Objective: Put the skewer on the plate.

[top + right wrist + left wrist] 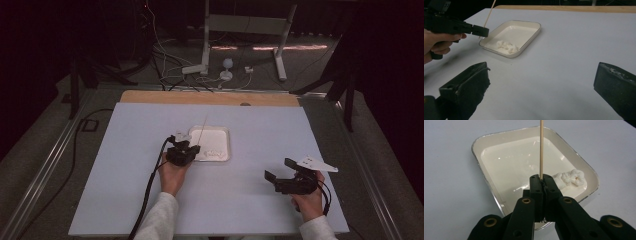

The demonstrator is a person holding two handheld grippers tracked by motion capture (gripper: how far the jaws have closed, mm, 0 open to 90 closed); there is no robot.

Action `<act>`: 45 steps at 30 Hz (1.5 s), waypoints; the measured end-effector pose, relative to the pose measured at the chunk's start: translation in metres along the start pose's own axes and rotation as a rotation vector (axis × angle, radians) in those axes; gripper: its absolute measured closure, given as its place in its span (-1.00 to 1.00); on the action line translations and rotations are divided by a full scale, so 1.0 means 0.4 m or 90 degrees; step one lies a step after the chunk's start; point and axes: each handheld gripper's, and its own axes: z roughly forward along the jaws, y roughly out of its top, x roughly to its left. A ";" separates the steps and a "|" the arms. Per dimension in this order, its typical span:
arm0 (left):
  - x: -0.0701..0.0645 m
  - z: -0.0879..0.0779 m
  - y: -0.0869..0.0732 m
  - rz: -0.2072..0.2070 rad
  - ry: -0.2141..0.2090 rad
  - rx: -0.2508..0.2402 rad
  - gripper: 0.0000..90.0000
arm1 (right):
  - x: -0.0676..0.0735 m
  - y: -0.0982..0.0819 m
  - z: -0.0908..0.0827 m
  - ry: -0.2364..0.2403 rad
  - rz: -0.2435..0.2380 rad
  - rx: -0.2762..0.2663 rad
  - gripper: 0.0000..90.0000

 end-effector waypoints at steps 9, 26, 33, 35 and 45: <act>0.002 0.018 -0.005 -0.019 0.000 0.016 0.97 | 0.002 -0.002 0.003 0.003 -0.001 0.002 -1.00; 0.011 0.012 -0.012 -0.052 -0.017 -0.008 0.17 | 0.005 -0.003 -0.001 0.002 -0.003 -0.001 -1.00; 0.013 -0.039 0.001 -0.045 -0.041 -0.046 -0.25 | 0.004 -0.002 -0.004 0.000 -0.002 -0.008 -1.00; 0.012 -0.059 0.004 -0.036 -0.046 -0.060 -0.34 | 0.004 -0.003 -0.005 -0.001 -0.002 -0.010 -1.00; 0.017 -0.183 0.001 0.008 -0.063 -0.132 -0.66 | 0.007 -0.004 -0.009 -0.013 -0.012 -0.015 -1.00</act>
